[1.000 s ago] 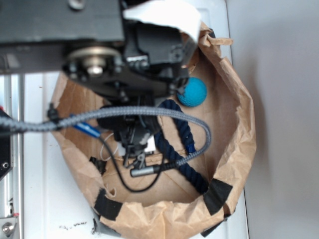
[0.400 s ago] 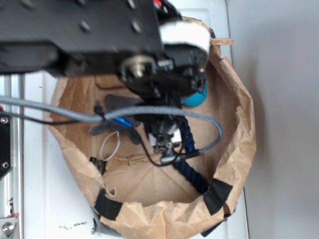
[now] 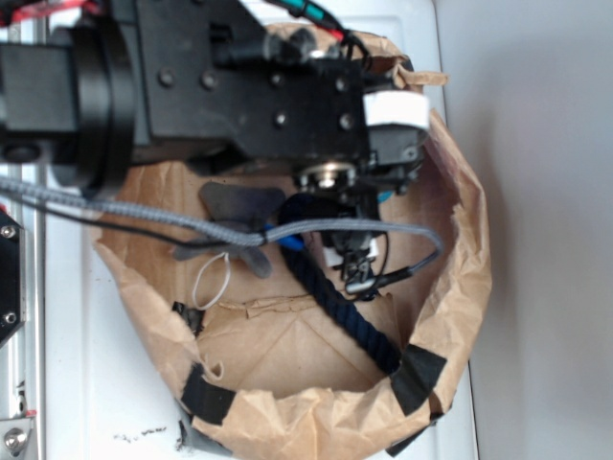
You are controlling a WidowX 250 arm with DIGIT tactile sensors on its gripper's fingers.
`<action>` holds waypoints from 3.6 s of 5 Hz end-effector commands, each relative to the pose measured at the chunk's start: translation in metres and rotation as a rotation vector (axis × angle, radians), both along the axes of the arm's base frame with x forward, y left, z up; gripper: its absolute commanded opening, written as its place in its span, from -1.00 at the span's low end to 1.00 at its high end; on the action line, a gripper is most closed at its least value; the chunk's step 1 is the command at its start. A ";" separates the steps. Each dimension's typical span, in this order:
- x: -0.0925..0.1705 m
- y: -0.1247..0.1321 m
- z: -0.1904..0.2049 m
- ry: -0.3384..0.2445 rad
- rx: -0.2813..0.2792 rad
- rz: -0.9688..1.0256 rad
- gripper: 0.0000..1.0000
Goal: Grab the blue ball.
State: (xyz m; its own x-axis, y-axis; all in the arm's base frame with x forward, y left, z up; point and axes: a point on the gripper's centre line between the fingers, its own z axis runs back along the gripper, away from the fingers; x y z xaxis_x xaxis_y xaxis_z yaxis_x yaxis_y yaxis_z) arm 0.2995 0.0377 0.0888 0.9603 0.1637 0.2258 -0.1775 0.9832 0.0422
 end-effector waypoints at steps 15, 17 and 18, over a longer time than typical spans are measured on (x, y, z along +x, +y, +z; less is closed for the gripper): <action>0.045 -0.009 -0.029 -0.065 0.100 0.158 0.84; 0.042 -0.013 -0.037 -0.086 0.145 0.137 -1.00; 0.039 -0.014 -0.037 -0.118 0.167 0.123 -1.00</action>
